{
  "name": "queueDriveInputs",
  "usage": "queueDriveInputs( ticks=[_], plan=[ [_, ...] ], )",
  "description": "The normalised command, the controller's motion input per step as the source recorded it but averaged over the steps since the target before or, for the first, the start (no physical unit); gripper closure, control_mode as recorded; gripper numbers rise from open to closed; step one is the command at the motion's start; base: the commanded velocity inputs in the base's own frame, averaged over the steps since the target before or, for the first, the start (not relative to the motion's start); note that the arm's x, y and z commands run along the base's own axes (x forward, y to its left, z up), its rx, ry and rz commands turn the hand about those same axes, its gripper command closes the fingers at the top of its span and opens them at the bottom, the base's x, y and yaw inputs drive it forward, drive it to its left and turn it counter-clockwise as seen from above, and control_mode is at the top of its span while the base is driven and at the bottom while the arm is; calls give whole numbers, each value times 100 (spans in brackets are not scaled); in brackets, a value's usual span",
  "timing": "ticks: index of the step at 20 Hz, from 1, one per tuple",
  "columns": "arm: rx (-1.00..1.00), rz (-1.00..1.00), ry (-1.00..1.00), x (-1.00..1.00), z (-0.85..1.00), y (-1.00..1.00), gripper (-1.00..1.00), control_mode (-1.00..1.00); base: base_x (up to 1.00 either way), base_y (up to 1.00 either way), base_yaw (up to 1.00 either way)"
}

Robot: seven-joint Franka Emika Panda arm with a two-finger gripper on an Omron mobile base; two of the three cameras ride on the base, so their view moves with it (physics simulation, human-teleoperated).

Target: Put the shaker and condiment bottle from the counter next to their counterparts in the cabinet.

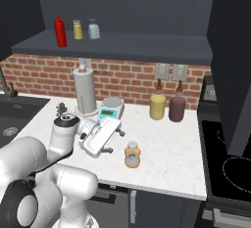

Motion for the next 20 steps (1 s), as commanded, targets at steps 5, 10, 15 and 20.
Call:
queueDriveInputs(
  ticks=[5,10,15,20],
  plan=[
    [0,10,0,0,-39,0,-100,-100,0,0,0],
    [0,12,0,1,-62,0,-100,-100,0,0,0],
    [0,15,0,0,-61,-13,-100,-100,0,0,0],
    [2,15,0,-2,-41,-32,-100,-100,0,0,0]
  ],
)
